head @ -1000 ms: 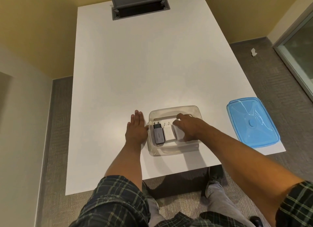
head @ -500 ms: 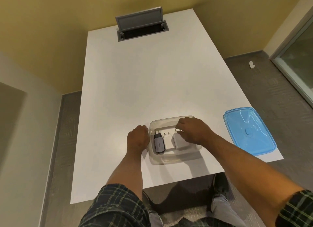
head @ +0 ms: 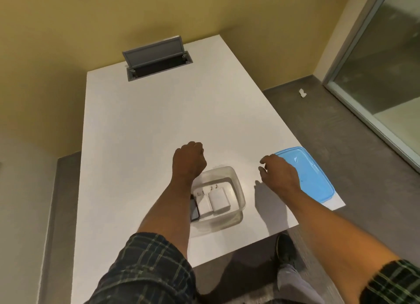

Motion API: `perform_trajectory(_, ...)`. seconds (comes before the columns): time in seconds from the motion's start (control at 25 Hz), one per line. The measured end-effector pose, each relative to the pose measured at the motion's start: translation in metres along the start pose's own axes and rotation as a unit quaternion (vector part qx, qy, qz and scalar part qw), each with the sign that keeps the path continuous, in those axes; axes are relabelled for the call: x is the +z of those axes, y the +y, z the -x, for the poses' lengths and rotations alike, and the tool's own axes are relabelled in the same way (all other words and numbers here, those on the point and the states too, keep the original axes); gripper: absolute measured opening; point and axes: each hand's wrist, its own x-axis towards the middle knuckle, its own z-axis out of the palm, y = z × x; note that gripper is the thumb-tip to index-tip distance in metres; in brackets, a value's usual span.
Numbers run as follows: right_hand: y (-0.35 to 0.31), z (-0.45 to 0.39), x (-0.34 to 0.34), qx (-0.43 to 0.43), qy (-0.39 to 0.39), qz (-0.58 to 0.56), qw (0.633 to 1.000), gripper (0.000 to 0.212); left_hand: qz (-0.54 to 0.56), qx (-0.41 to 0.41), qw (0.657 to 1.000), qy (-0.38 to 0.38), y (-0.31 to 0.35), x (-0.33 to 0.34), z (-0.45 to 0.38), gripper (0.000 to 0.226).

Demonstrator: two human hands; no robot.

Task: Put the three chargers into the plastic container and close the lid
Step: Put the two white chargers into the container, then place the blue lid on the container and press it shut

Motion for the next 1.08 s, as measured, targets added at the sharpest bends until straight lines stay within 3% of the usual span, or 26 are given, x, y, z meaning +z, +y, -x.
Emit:
perform_trajectory(0.24,0.051,0.022,0.003,0.135,-0.107,0.12,0.978,0.05,-0.049,0.16,0.976,-0.142,0.102,0.031,0.012,0.016)
perform_trajectory(0.36,0.063,0.031,0.009,0.144,-0.136,0.134,0.971,0.043,-0.072,0.194,0.955,-0.212,0.133,0.056,0.023,0.028)
perform_trajectory(0.48,0.069,0.034,0.014,0.137,-0.142,0.137,0.971,0.023,-0.077,0.204,0.942,-0.256,0.155,0.071,0.032,0.056)
perform_trajectory(0.68,0.076,0.032,0.021,0.119,-0.144,0.144,0.972,0.02,-0.089,0.237,0.924,-0.287,0.177,0.086,0.035,0.072)
perform_trajectory(0.96,0.086,0.029,0.029,0.097,-0.131,0.132,0.978,0.019,-0.1,0.259,0.914,-0.295,0.19,0.101,0.029,0.066)
perform_trajectory(1.08,0.085,0.029,0.025,0.083,-0.091,0.088,0.988,0.021,-0.08,0.271,0.924,-0.258,0.186,0.098,0.022,0.07)
